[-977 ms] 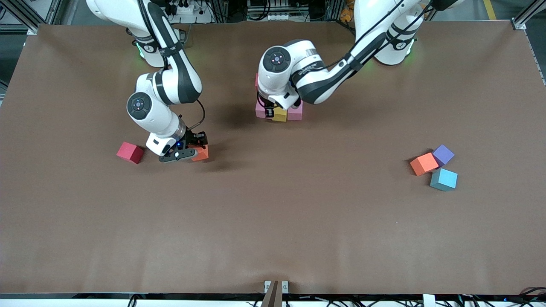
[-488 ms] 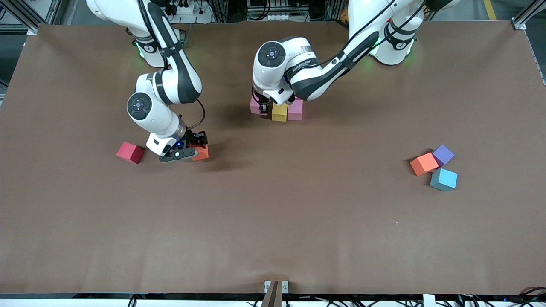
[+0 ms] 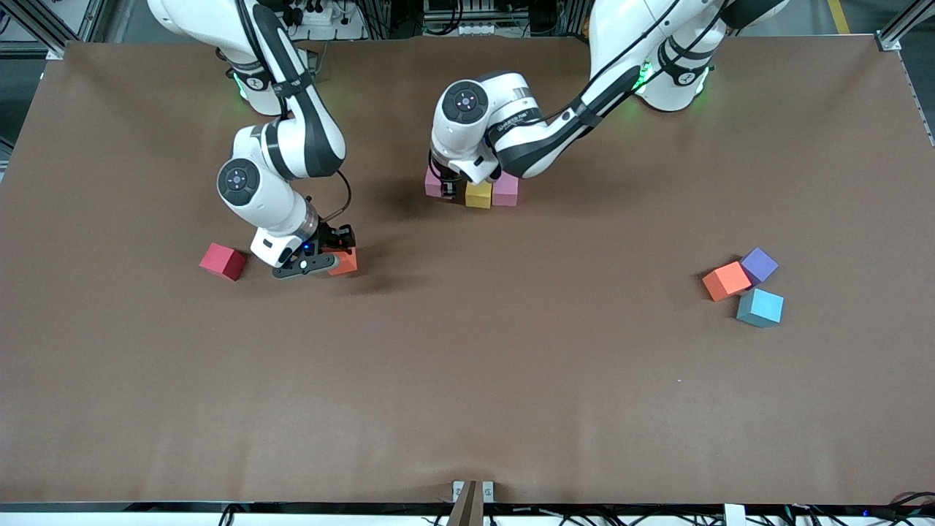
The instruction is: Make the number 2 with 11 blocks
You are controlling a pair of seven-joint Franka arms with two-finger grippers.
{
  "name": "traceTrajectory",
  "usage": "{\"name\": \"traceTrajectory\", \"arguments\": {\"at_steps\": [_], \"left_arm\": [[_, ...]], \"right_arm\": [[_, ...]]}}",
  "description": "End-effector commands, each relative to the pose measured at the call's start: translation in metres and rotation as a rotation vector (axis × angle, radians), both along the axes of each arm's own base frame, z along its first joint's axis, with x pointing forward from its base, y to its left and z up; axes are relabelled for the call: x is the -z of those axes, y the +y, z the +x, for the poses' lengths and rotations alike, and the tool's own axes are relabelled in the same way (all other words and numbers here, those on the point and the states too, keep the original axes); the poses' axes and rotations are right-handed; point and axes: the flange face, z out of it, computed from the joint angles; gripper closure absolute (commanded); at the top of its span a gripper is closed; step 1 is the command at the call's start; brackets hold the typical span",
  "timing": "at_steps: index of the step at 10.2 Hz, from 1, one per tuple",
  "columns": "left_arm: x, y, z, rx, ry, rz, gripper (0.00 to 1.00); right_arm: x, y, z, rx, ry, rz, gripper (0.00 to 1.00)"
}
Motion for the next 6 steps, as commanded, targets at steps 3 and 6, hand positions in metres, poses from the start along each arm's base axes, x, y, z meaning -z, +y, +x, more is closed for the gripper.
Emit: {"name": "traceTrajectory", "arguments": {"at_steps": [3,6], "left_arm": [[0.011,-0.003,-0.027,-0.124,0.020,0.034,0.76],[0.022,0.005,-0.033,-0.132,0.008,0.037,0.77]], "right_arm": [[-0.003,-0.007,0.001,-0.012,0.003,0.013,0.83],[-0.003,-0.007,0.001,-0.012,0.003,0.013,0.83]]}}
